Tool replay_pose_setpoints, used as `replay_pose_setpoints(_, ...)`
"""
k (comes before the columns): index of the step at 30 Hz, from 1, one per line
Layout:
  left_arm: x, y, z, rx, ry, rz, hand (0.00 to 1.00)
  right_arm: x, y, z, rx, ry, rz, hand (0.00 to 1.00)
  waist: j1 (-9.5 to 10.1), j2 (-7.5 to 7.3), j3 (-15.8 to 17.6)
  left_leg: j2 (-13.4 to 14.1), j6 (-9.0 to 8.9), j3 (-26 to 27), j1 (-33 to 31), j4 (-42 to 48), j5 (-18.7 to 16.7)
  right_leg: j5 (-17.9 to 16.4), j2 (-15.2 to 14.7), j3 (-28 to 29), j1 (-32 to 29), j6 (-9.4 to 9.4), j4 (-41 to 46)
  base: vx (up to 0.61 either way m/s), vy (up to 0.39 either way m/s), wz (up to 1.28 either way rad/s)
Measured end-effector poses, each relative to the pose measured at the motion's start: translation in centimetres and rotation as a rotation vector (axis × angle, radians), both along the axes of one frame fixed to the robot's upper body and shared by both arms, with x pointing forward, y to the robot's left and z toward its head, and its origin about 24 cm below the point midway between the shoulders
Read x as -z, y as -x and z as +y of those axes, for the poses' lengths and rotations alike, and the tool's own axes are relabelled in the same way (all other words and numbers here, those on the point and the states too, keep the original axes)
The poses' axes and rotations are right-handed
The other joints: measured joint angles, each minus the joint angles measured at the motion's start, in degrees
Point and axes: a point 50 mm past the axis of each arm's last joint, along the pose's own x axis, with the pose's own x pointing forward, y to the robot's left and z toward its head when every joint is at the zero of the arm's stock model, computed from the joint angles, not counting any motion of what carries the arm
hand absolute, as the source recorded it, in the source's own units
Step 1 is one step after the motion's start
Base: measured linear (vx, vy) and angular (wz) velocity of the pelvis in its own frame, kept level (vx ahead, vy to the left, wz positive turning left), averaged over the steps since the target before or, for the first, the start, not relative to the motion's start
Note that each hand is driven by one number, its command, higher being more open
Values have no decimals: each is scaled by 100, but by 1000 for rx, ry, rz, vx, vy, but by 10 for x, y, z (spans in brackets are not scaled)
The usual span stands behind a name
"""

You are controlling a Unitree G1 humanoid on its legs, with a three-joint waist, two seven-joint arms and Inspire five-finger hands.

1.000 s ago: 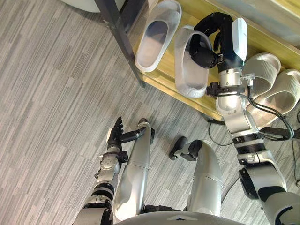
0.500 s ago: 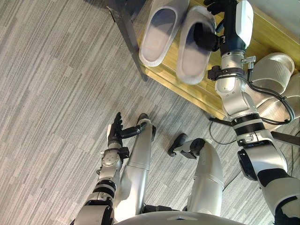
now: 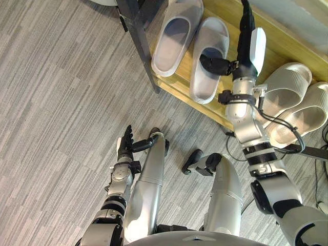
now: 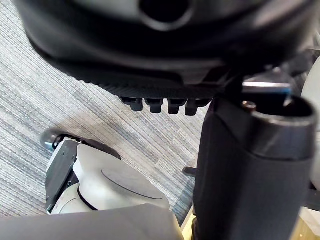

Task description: Organize the slippers on the shoe rack

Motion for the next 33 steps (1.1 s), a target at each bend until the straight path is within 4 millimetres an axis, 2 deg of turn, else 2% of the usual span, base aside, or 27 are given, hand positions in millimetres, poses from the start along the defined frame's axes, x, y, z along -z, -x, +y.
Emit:
replay_pose_setpoints(11,5,5,7,-14,-18,33,100,29,29,11,-44,-103,23,100,-29,-35,-20,143,-3,89,268,-172,0,18,121,29,213,-22,-189,14,30,-4)
replay_pose_setpoints(14,8,9,10,-28,-14,53,100,43,42,13,-52,-189,42,100,-46,-58,-34,163,-2,131,365,-243,-1,19,133,56,277,-17,-234,2,42,-3)
replay_pose_setpoints(17,10,12,13,-42,-13,60,100,60,57,21,-128,-374,81,100,-74,-62,-39,231,-12,141,406,-267,-15,27,210,65,307,4,-298,-1,39,-9)
replay_pose_setpoints(20,11,13,13,-43,-13,67,100,81,65,26,-230,-605,167,100,-86,-62,-39,248,-16,171,508,-309,-16,34,222,89,375,-7,-324,-3,38,-4)
replay_pose_setpoints(24,14,17,17,-63,-8,81,100,104,72,32,-325,-767,258,100,-88,-99,-64,324,-27,218,666,-373,-42,49,292,120,505,14,-420,-1,41,-8)
replay_pose_setpoints(33,18,21,20,-88,-9,104,100,119,72,46,-499,-929,326,100,-140,-124,-100,331,-31,231,877,-525,-40,72,304,90,711,-17,-566,12,31,0)
